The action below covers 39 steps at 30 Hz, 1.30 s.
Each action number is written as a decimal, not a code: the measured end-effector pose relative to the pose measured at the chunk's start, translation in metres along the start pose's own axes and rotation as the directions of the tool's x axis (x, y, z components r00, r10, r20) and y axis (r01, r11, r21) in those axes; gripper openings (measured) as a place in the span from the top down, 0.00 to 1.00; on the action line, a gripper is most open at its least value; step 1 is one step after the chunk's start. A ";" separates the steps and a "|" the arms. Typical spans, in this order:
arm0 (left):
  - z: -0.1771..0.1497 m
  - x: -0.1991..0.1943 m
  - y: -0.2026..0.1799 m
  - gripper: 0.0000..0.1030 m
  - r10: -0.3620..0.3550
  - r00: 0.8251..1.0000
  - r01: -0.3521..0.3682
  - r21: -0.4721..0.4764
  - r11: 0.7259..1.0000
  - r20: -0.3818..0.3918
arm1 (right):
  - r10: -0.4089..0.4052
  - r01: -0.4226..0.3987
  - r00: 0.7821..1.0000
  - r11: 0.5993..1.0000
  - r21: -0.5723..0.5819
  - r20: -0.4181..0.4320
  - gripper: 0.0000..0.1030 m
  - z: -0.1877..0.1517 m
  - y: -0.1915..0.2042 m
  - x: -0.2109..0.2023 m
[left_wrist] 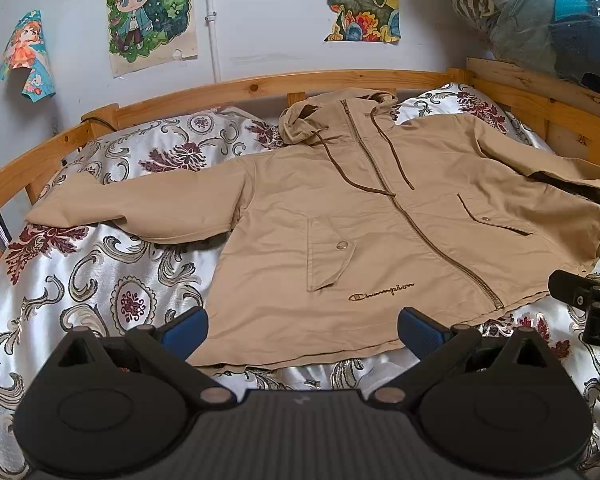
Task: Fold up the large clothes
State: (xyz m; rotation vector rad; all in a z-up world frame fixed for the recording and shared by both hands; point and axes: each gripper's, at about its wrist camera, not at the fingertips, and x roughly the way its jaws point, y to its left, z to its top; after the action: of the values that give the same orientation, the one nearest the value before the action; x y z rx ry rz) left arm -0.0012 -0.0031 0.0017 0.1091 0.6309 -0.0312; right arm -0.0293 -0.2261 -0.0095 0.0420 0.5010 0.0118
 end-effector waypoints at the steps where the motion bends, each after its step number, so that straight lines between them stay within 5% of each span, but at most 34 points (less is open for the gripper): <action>1: 0.000 0.000 0.000 0.00 0.000 1.000 0.000 0.000 1.000 0.000 | 0.000 0.000 1.000 1.000 0.000 0.000 0.01 0.000 0.000 0.000; 39: -0.001 -0.001 -0.001 0.00 -0.001 1.000 0.001 0.002 1.000 0.000 | 0.001 -0.001 1.000 1.000 0.006 -0.002 0.01 -0.001 -0.011 0.001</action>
State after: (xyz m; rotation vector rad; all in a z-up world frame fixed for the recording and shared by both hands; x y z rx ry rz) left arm -0.0026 -0.0041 0.0010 0.1106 0.6305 -0.0327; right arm -0.0286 -0.2368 -0.0118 0.0481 0.5027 0.0110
